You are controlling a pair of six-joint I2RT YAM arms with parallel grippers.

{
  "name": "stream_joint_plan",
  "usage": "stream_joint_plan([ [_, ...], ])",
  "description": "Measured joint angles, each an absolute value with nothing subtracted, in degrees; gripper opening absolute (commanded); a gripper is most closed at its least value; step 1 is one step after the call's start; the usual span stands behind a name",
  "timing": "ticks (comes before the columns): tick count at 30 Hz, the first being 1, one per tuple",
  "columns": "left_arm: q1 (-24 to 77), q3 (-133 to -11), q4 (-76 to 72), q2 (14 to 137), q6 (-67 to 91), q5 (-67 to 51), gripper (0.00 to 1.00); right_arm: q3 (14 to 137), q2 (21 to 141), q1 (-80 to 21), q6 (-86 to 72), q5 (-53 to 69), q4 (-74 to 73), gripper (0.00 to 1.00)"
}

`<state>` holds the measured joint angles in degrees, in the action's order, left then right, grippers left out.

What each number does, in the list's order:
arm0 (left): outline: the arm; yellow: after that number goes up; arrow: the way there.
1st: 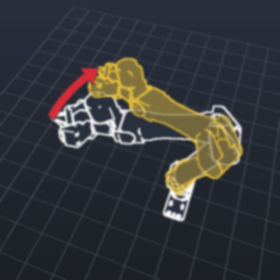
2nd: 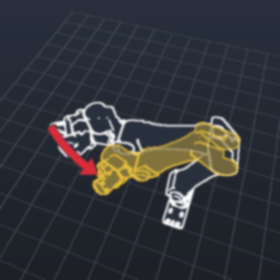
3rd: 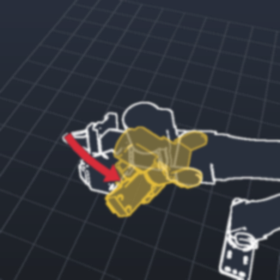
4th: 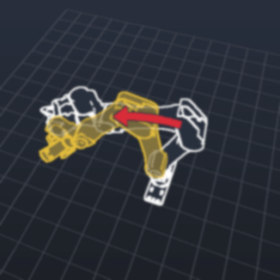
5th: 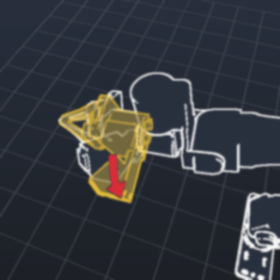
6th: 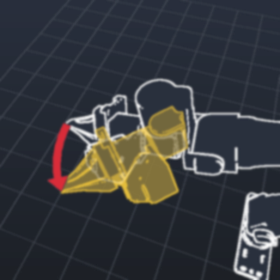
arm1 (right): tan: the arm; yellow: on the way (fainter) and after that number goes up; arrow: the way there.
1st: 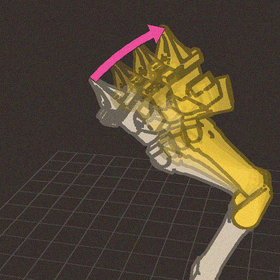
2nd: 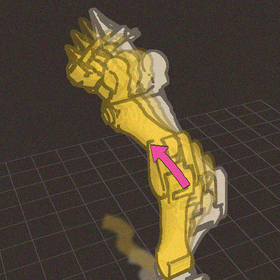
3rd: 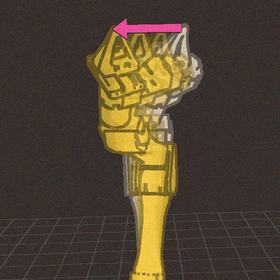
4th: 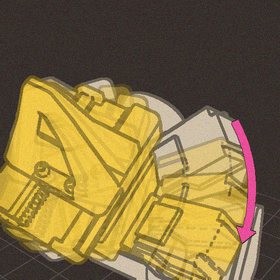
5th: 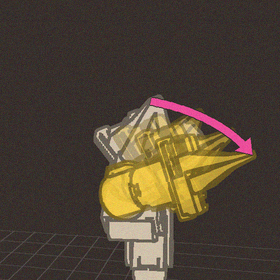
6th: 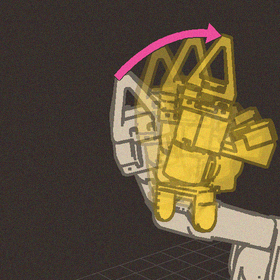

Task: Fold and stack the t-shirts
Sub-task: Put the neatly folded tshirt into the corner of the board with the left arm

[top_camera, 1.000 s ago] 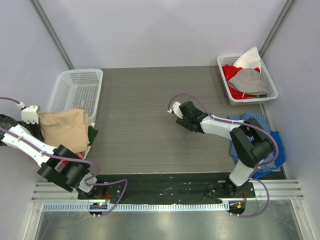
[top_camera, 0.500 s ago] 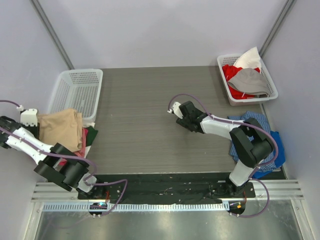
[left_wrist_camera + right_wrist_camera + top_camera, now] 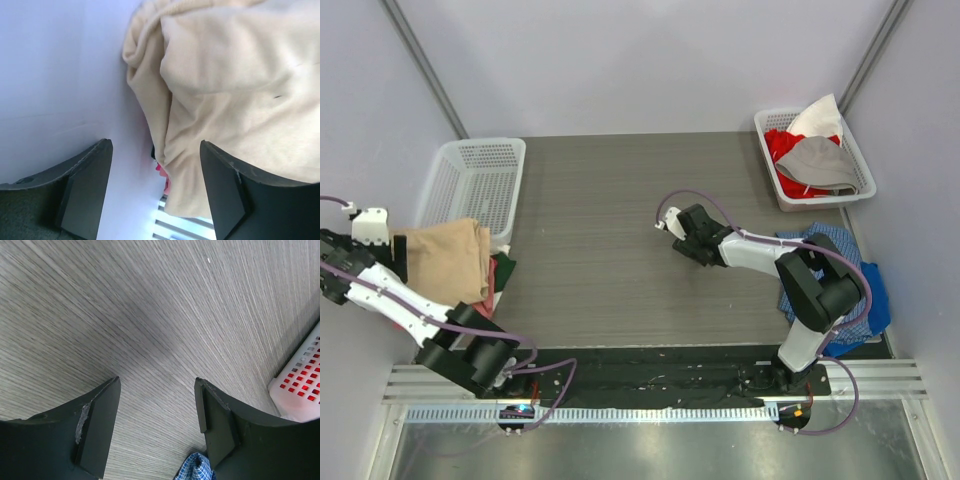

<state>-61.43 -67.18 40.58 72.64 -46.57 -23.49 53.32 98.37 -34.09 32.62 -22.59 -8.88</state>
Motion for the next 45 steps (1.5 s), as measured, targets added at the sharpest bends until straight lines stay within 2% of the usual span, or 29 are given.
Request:
stream_joint_plan([
  [6,-61.5,-68.1,42.2,66.4,-45.0,-29.5,0.84,53.3,98.4,-34.1,32.6,-22.7,-8.7,0.69],
  [10,-61.6,-69.4,45.7,62.8,-44.1,-36.8,0.94,53.3,98.4,-34.1,31.5,-23.2,-8.5,0.7],
  [12,-61.6,-69.4,47.1,61.3,-42.3,-41.0,0.94,53.3,98.2,-34.1,30.7,-23.6,-8.4,0.7],
  [17,-59.7,-65.5,43.7,57.3,-29.0,-50.2,0.96,55.1,96.8,-34.1,26.7,-26.4,-8.7,0.71],
  [20,-53.8,-62.0,39.1,56.0,-19.0,-50.6,0.96,57.8,95.5,-34.1,24.8,-29.4,-8.4,0.7],
  [28,-25.5,-59.8,29.8,56.6,-2.3,-37.4,0.96,63.0,92.5,-32.0,19.7,-33.4,-7.2,0.74],
  [32,-13.0,-63.0,26.7,64.2,2.0,-26.7,0.96,67.5,92.4,-30.4,16.8,-34.9,-9.1,0.81],
  [36,-5.9,-65.7,24.5,72.4,4.4,-17.9,0.96,71.0,92.1,-29.8,14.4,-36.7,-9.3,0.88],
  [40,0.3,-68.5,22.0,79.2,5.2,-8.3,0.97,71.6,90.8,-29.5,12.2,-36.8,-9.3,0.89],
  [45,5.7,-71.4,19.4,83.5,5.3,-3.5,0.98,72.9,90.6,-29.4,10.3,-38.0,-9.5,0.89],
])
